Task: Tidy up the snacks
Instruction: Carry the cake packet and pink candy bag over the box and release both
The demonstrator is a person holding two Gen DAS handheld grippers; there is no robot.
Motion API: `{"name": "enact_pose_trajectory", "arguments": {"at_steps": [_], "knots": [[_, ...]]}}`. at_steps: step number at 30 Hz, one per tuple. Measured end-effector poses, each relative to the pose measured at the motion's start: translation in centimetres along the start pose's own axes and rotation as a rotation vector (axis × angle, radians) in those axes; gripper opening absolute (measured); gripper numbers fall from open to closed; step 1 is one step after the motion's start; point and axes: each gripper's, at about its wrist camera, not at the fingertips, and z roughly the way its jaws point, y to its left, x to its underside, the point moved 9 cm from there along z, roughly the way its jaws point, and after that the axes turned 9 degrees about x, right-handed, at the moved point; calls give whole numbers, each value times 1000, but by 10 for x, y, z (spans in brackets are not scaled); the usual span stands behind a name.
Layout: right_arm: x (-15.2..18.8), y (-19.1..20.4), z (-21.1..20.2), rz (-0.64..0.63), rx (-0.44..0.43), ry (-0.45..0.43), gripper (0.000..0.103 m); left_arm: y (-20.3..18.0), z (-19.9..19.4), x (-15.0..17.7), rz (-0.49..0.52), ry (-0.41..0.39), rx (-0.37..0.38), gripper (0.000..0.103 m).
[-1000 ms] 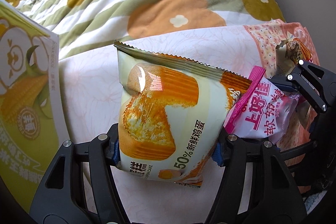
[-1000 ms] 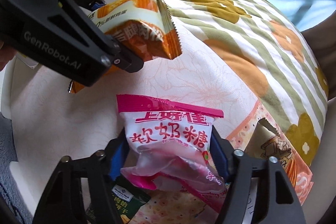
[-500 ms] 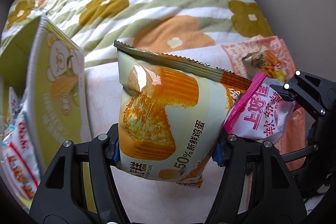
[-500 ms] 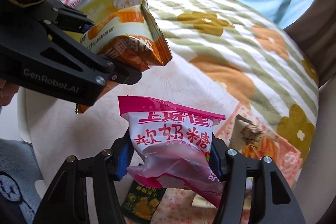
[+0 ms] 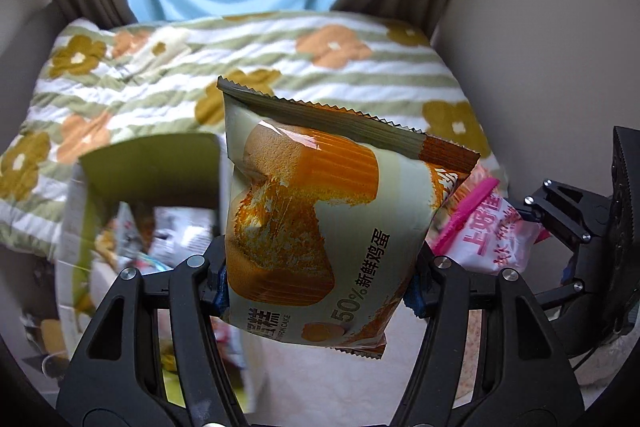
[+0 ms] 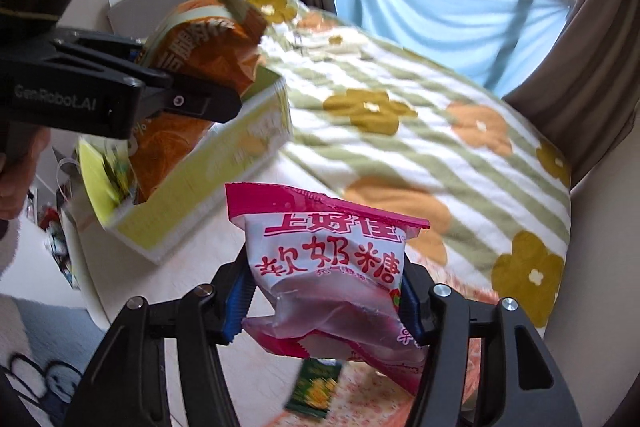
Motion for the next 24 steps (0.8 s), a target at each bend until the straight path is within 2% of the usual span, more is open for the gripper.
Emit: {"name": "enact_pose_trajectory", "arguments": {"at_steps": [5,11,17,24], "knots": [[-48,25,-6,-16,52,-57,56,60,-34,-17,1,-40,-23,60],[-102,71,12,43,53,-67,56,143,-48,-21,-25,-22,-37,60],[-137,118,42,70,73,-49,56,225,-31,-11,-54,51,-27,60],[-152,142,74,160,67,0,56,263,1,-2,-47,133,18,60]]}}
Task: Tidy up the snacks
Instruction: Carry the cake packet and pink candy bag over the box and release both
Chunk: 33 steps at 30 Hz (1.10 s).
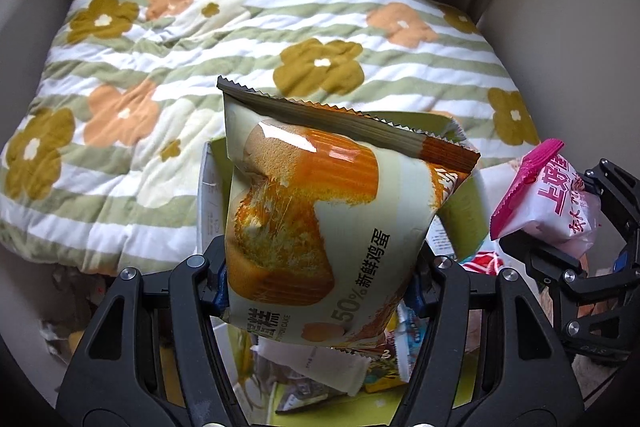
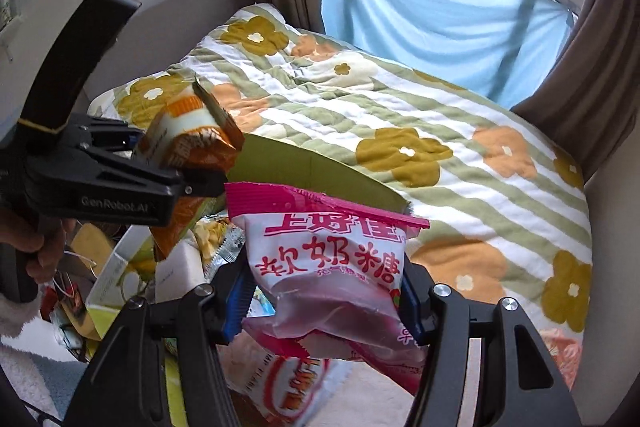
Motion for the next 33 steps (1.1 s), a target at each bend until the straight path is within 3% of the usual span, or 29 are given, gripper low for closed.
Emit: {"name": "enact_pose_trajectory", "arguments": {"at_steps": [2,4,5,8,16,20,22,23,24,26,33], "knots": [[-2,3,4,13,3,14,56,5,3,-3,-3,-14,10,65],[-5,3,6,23,11,18,56,5,7,-5,31,-24,-5,97],[-6,4,7,26,17,16,56,6,7,-6,51,-36,-29,103],[-6,5,14,39,27,24,56,8,11,-2,88,-38,-60,103],[-2,15,27,59,22,64,56,11,9,28,38,-21,1,103],[-11,16,32,30,67,53,58,13,5,39,21,-22,9,103],[-16,17,35,29,66,44,63,12,5,44,23,-21,3,103],[-18,17,38,37,63,43,72,12,4,47,23,-21,-2,103],[-19,16,39,46,72,36,91,11,3,50,23,-21,-3,103],[-21,15,36,53,82,18,102,10,0,56,20,-25,0,103],[-9,19,24,64,72,27,102,7,-5,76,-1,-16,15,103]]}}
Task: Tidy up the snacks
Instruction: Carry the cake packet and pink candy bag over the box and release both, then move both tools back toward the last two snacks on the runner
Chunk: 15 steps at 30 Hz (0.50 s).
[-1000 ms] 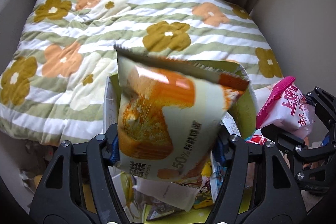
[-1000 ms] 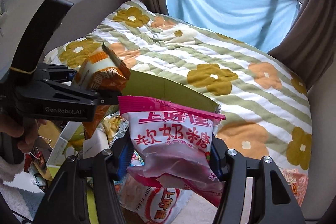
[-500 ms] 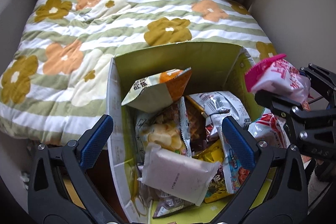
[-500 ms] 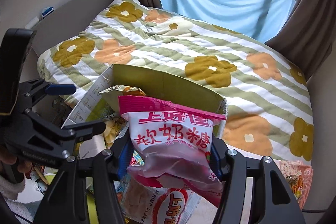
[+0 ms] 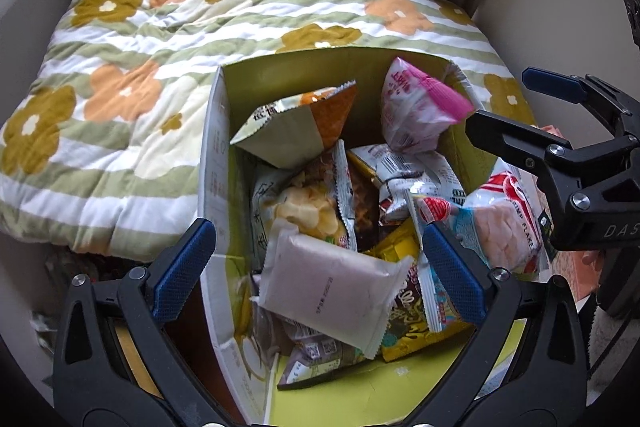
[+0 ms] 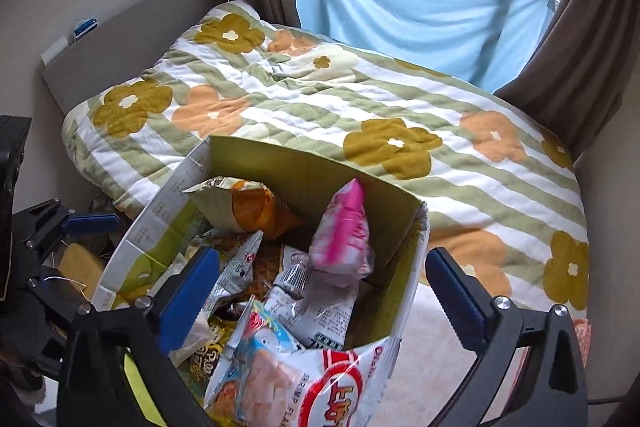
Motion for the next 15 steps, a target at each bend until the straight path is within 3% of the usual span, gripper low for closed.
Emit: {"name": "enact_pose_trajectory", "arguments": {"at_steps": [9,15], "knots": [[9,-4,-33,33,12,-35,102,-16,-28,2,29,-38,-6,103],[17,-22,-68,91,79,-87,102,-37,-46,-5,81,-76,24,103]]}}
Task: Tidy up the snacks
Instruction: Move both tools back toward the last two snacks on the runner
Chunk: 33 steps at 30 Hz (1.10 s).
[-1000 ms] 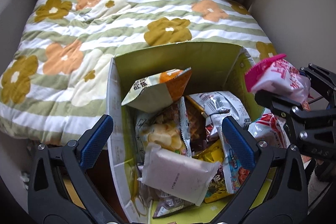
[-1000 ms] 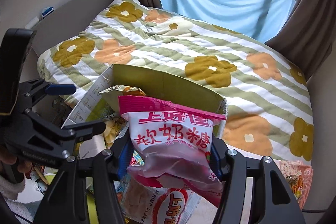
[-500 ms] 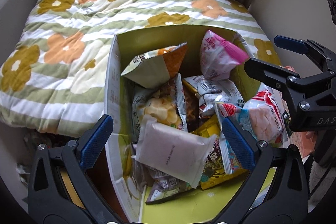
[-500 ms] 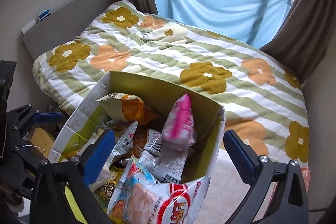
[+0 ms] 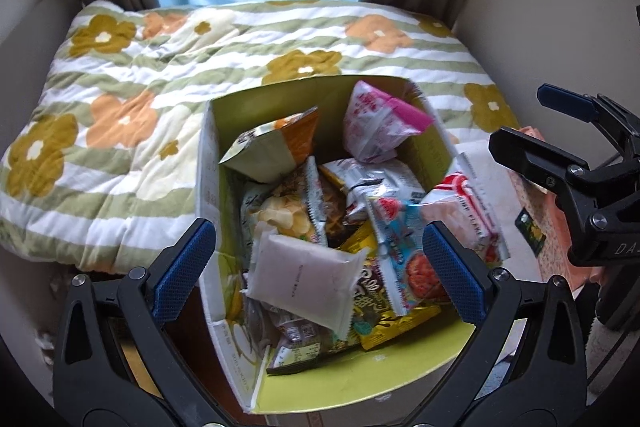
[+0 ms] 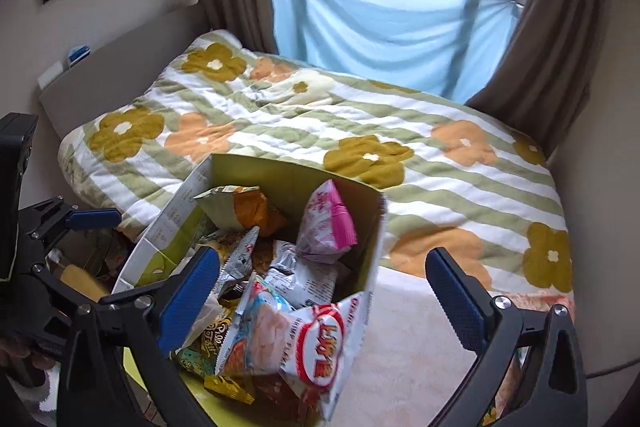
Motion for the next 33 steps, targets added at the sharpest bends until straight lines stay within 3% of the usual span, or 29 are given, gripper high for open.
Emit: {"name": "enact_pose_trajectory", "arguments": {"at_steps": [12,19,24,29,33], "knots": [[41,-94,-57,194,166,-22,102,-107,6,-10,167,-5,151,103],[74,-176,-73,235,235,-19,102,-177,26,-12,217,0,139,103],[98,-231,-65,200,197,-11,102,-237,58,-6,188,12,111,103],[119,-284,-45,140,114,22,102,-298,101,5,88,45,78,103],[130,-318,-22,118,55,54,102,-323,136,17,-2,79,23,103]]}}
